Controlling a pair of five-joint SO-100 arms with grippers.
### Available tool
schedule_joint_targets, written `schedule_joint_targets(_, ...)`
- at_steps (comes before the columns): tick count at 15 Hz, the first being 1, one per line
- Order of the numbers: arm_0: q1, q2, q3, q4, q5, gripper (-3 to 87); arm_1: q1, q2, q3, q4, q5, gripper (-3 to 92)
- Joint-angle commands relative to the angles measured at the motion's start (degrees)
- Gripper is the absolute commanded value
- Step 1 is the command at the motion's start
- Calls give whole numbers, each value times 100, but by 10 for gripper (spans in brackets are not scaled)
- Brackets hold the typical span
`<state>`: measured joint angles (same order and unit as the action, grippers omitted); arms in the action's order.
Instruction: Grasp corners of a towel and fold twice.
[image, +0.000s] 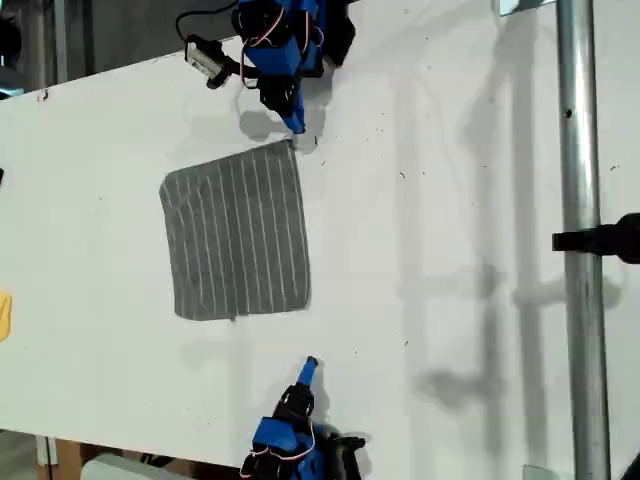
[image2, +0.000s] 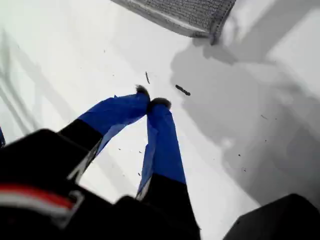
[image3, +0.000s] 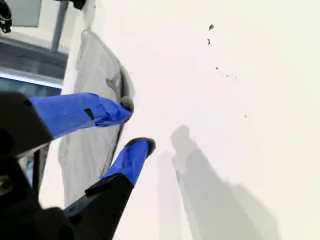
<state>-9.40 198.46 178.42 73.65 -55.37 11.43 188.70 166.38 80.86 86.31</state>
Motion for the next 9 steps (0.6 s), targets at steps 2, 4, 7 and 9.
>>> schedule_joint_targets(2,-1415,35,26,18,-2355,-26,281,-18,-9,18,-53,8)
schedule_joint_targets(4,-1415,35,26,18,-2355,-26,281,-18,-9,18,-53,8)
schedule_joint_targets(7,-1389,35,26,18,-2364,-26,281,-18,-9,18,-53,5)
schedule_joint_targets(9,-1327,35,18,44,-2619,31,290,-18,-18,18,-53,8)
